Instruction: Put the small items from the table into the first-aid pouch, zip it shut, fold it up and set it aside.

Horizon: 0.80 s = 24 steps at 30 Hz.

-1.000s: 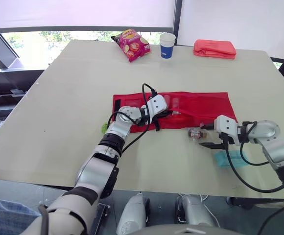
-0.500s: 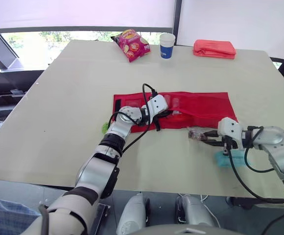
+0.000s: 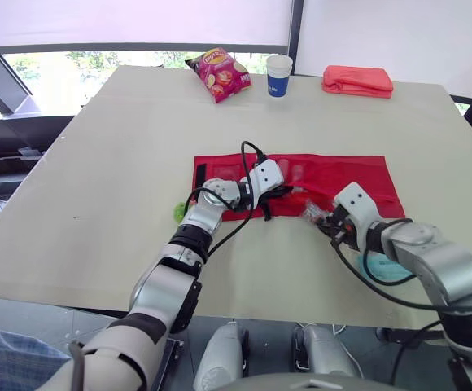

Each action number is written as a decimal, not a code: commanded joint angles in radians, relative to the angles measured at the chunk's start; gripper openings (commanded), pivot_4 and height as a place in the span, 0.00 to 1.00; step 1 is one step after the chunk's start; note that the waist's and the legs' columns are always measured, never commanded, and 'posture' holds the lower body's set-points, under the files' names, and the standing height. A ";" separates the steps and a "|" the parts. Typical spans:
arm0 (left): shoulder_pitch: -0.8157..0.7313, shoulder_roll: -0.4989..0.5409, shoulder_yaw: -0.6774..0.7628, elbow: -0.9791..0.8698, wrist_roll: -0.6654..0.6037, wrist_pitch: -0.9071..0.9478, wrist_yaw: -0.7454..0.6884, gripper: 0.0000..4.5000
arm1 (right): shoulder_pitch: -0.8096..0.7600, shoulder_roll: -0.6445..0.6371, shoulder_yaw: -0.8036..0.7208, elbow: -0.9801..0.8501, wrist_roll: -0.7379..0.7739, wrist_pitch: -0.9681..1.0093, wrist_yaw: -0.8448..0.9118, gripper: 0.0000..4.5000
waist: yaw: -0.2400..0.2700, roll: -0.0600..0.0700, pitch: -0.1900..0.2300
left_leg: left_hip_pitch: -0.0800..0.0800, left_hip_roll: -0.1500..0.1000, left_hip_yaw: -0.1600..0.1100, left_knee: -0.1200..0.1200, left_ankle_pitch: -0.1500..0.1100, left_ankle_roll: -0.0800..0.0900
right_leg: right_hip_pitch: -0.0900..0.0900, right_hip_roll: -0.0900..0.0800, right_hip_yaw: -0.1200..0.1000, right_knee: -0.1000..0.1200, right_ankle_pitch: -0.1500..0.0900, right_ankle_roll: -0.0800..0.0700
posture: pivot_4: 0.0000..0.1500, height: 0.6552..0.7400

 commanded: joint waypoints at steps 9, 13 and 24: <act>0.044 -0.023 -0.027 -0.116 -0.011 0.029 -0.033 0.00 | -0.133 0.318 -0.163 0.046 -0.048 0.200 -0.267 0.08 | -0.003 0.000 0.000 | 0.000 0.000 0.000 0.000 0.000 0.000 | 0.000 0.001 0.000 0.001 0.000 0.000 | 1.00 1.00; 0.055 -0.031 -0.035 -0.133 -0.009 0.036 -0.032 0.00 | -0.158 0.434 -0.221 0.052 -0.074 0.220 -0.343 0.08 | -0.003 0.001 0.000 | 0.000 0.000 0.000 0.000 0.000 0.000 | -0.001 0.001 0.000 0.002 0.000 0.000 | 1.00 1.00; 0.073 -0.050 -0.055 -0.156 -0.008 0.043 -0.034 0.00 | -0.249 0.679 -0.393 0.132 -0.119 0.178 -0.514 0.08 | -0.005 0.001 0.000 | 0.000 0.000 0.000 -0.001 0.000 0.000 | -0.001 0.001 0.000 0.002 0.000 0.000 | 1.00 1.00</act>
